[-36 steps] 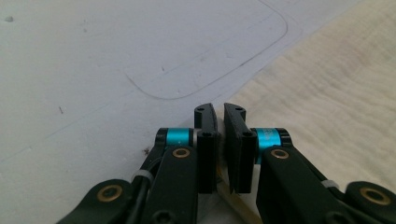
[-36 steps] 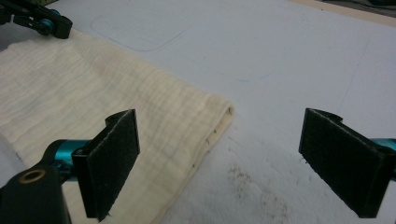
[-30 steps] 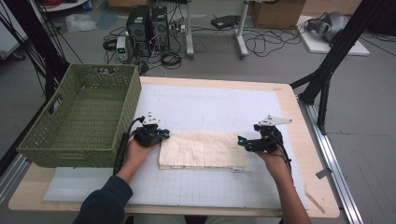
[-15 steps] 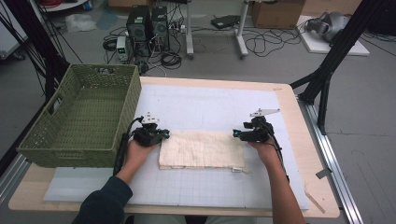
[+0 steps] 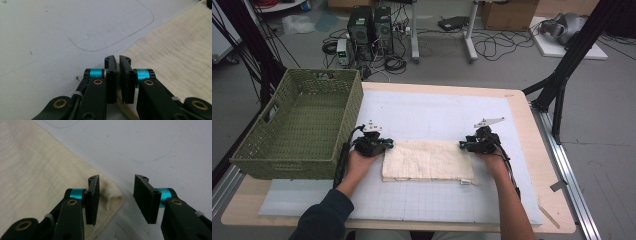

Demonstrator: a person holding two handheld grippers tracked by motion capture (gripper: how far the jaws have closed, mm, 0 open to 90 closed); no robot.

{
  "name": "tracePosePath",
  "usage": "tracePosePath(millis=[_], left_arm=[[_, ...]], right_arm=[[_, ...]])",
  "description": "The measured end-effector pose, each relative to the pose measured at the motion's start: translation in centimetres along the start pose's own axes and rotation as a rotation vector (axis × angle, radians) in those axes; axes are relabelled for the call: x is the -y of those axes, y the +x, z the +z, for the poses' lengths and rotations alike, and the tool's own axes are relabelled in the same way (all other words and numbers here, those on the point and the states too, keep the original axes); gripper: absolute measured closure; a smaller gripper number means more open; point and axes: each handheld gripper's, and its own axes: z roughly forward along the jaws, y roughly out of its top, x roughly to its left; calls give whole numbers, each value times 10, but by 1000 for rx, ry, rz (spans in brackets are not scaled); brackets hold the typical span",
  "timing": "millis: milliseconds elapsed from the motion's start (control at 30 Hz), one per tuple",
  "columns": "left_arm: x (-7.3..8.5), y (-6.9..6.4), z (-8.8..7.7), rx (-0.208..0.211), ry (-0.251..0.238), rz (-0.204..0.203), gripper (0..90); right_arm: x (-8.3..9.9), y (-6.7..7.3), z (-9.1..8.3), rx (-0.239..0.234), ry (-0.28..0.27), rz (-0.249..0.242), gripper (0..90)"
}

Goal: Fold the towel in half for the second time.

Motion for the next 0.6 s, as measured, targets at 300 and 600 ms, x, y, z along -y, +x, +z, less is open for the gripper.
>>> tracePosePath(millis=[300,600], left_arm=[[0,-1,-2,0,-19,13,852],[-6,-4,-12,-26,-163,37,854]], right_arm=[[-1,11,-2,20,19,-108,845],[-3,13,-11,142,-80,-133,845]])
